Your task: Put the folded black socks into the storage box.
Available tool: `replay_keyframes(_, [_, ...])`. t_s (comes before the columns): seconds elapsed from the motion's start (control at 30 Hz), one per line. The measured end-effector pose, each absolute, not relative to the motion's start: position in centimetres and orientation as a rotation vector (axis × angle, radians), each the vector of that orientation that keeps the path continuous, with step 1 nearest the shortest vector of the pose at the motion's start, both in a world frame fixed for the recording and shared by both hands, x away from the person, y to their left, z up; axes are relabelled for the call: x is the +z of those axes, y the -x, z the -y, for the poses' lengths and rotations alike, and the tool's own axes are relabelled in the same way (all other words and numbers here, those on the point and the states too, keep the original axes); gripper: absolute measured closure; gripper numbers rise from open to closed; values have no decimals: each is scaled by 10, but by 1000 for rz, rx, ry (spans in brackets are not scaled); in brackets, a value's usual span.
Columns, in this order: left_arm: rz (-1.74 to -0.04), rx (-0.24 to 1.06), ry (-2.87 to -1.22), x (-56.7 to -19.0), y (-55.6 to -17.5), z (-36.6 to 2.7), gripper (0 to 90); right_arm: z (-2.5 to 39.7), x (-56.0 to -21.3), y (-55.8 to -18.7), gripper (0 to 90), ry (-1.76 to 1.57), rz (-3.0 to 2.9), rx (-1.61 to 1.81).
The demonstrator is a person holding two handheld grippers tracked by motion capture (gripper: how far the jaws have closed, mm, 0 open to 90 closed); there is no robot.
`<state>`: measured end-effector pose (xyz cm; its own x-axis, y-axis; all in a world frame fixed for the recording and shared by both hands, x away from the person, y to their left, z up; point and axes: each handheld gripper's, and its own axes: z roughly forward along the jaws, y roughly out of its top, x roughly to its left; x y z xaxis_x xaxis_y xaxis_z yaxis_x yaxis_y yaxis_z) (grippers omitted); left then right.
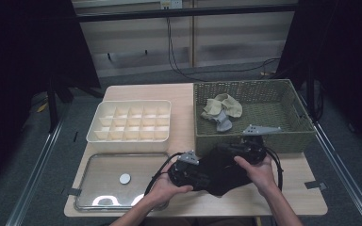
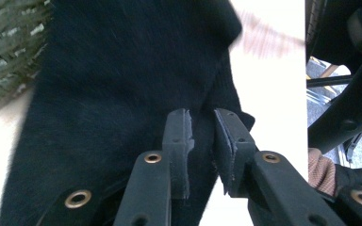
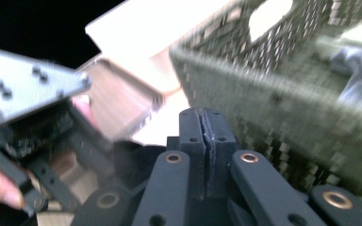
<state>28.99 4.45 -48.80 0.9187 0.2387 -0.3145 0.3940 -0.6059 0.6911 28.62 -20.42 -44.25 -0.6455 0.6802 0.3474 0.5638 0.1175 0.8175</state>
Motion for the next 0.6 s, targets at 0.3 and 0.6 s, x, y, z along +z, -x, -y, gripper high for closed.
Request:
replay_keyframes(0.3, [-464,-207,-2301,-495,-289,-43,747,202,-459,-254,876,-1264,-2363,1494])
replay_keyframes(0.6, [-449,-196,-2263,-489,-287,-51,709,215,-482,-222,868,-1326,-2460,1387])
